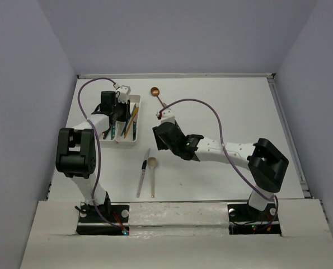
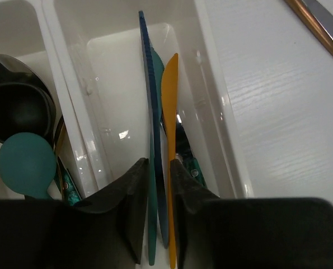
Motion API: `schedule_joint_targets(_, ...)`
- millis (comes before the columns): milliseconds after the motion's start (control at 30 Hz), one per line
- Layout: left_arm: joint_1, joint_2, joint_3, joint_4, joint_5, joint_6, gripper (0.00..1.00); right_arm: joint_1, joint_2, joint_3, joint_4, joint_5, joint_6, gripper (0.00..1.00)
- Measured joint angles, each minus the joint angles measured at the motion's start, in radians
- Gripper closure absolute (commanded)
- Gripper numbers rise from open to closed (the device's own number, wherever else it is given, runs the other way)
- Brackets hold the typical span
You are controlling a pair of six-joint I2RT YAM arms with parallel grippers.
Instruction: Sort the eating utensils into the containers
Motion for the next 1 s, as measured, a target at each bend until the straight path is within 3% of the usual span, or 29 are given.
schedule_joint_targets(200,0.000,0.005,0.000,-0.025,0.002,0.009,0.41,0.037,-0.009,0.009,-0.216,-0.062,0.142,0.45)
schedule_joint_targets(467,-0.002,-0.048,-0.003,-0.053,0.008,0.008,0.38,0.230,-0.027,-0.021,-0.328,-0.124,0.311,0.44)
schedule_joint_targets(800,0.000,-0.412,-0.139,-0.066,0.038,0.038,0.31,0.292,0.115,0.016,-0.379,-0.150,0.472,0.46)
schedule_joint_targets(1000,0.000,-0.513,-0.194,-0.076,0.041,0.068,0.30,0.324,0.206,0.107,-0.399,-0.154,0.506,0.50)
